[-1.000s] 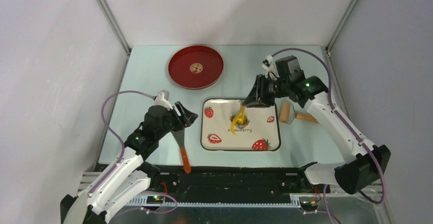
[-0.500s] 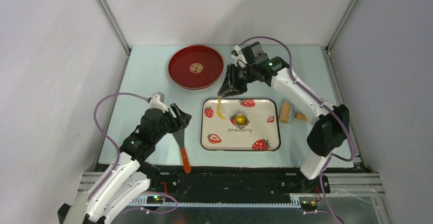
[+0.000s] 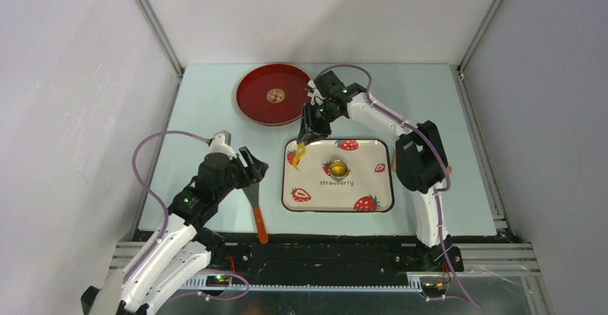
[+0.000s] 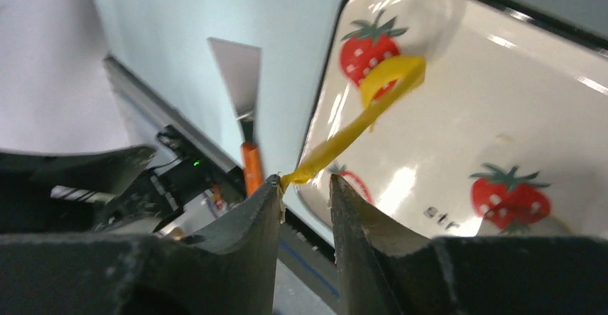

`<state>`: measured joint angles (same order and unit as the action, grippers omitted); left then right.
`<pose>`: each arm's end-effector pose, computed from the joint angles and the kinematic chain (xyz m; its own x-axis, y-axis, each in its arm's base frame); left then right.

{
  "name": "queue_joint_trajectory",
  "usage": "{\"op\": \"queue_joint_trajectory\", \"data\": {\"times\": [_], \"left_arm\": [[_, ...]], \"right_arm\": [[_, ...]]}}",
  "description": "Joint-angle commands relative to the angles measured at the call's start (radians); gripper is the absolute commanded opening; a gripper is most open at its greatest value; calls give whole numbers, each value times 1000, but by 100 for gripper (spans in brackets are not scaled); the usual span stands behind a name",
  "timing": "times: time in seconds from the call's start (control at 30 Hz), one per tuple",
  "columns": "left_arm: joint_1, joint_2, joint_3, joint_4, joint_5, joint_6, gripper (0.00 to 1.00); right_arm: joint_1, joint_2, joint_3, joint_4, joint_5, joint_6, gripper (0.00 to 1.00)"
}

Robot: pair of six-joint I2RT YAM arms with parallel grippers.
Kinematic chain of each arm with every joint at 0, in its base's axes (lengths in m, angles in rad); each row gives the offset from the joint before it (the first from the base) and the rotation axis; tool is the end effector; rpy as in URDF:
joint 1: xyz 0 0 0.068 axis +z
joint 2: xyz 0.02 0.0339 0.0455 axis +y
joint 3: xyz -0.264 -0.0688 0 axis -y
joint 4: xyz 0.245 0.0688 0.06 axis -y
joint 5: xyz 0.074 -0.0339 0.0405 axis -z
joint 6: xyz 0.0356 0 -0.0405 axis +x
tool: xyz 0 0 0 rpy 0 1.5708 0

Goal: Roll out the dumpling wrappers from the dough

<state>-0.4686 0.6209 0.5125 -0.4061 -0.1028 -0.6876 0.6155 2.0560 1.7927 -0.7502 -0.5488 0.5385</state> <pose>0.1360 -0.0647 0.2464 -0.5738 -0.4171 -0.7048 0.0069 0.8581 -0.5135 0.3571 0.2753 0.2526 -0.9630 -0.1451 -0.2270 -0.2609 0.7125 0.6513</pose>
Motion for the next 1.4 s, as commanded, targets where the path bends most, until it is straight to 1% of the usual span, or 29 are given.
{"op": "queue_joint_trajectory", "data": {"times": [0.0, 0.03, 0.07, 0.1, 0.13, 0.17, 0.2, 0.3, 0.33, 0.37, 0.47, 0.57, 0.63, 0.67, 0.8, 0.9, 1.03, 1.1, 1.17, 1.37], "left_arm": [[6, -3, 16, 13, -13, 10, 71], [7, -3, 15, 13, -11, 10, 71], [7, -3, 13, 13, -11, 9, 71], [7, -3, 13, 15, -11, 8, 71], [7, -2, 12, 16, -11, 8, 71], [7, -1, 11, 16, -11, 8, 71], [7, 1, 11, 15, -12, 8, 71], [7, 13, 10, 16, -11, 7, 71], [7, 16, 9, 16, -11, 7, 71], [7, 22, 9, 16, -12, 7, 71], [7, 33, 10, 16, -9, 5, 71], [7, 41, 12, 16, -4, 1, 71], [7, 43, 13, 15, 0, -5, 71], [8, 43, 14, 15, 3, -7, 71], [8, 56, 8, 20, 19, -21, 72], [8, 89, 6, 38, 46, -23, 73], [8, 144, -13, 117, 112, -36, 72], [8, 176, -32, 212, 173, -50, 71], [8, 230, -30, 261, 200, -60, 69], [8, 284, 8, 311, 221, -59, 69]], "right_arm": [[23, 70, 117, -104, 167, -126, 42], [24, 84, 132, -121, 197, -152, 46], [24, 89, 140, -149, 257, -164, 52], [24, 94, 143, -160, 285, -187, 54], [26, 95, 142, -179, 331, -197, 60], [30, 93, 142, -187, 349, -217, 62], [32, 91, 136, -198, 374, -224, 67], [57, 77, 120, -196, 391, -264, 75], [65, 76, 115, -196, 408, -278, 80], [80, 76, 114, -197, 414, -286, 82], [108, 85, 112, -192, 393, -307, 90], [125, 92, 99, -152, 314, -300, 93], [127, 95, 82, -118, 221, -284, 95], [127, 97, 70, -107, 199, -271, 96], [109, 110, 36, -62, 71, -211, 97], [79, 79, -61, 40, -37, -151, 98], [30, 16, -153, 109, -84, -83, 98], [6, -16, -190, 132, -107, -67, 98], [-16, -57, -210, 139, -116, -62, 98], [-45, -156, -205, 132, -140, -59, 98]]}}
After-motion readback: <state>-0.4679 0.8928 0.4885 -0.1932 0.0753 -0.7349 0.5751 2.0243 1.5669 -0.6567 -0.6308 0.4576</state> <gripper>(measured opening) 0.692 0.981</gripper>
